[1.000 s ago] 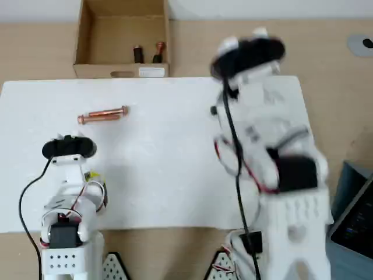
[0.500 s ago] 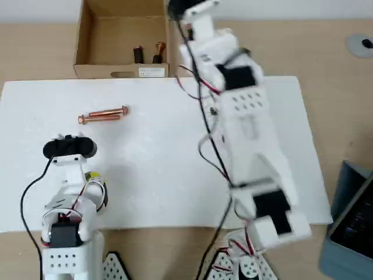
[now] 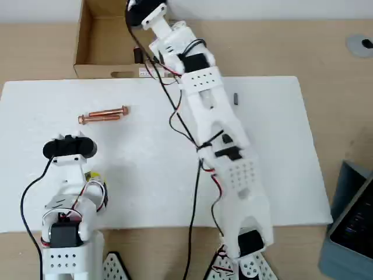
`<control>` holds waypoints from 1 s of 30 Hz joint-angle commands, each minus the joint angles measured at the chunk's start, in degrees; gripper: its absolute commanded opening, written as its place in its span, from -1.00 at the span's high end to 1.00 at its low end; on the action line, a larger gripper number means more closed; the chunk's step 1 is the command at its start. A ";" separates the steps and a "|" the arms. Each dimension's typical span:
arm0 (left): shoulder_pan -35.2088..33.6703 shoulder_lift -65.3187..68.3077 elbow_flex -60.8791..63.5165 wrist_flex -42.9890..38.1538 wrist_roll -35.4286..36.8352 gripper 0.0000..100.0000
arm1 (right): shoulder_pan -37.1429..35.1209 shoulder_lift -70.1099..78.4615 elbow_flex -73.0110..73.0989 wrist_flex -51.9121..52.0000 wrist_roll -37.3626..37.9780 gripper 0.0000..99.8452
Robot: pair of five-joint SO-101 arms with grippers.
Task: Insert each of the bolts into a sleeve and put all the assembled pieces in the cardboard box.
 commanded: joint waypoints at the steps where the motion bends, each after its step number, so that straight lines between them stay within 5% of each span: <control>1: -0.26 -0.22 -0.35 -0.70 -0.26 1.00 | -1.71 5.23 -13.14 -1.67 2.99 0.98; 12: -0.26 -0.22 -0.35 -0.70 -0.26 1.00 | -3.47 18.42 -27.30 1.41 8.53 0.93; 18: -0.26 -0.22 -0.35 -0.70 -0.26 1.00 | -3.30 18.86 -27.91 3.60 8.26 0.71; 30: -0.26 -0.22 -0.35 -0.70 -0.26 1.00 | -3.12 18.51 -28.00 3.69 8.26 0.71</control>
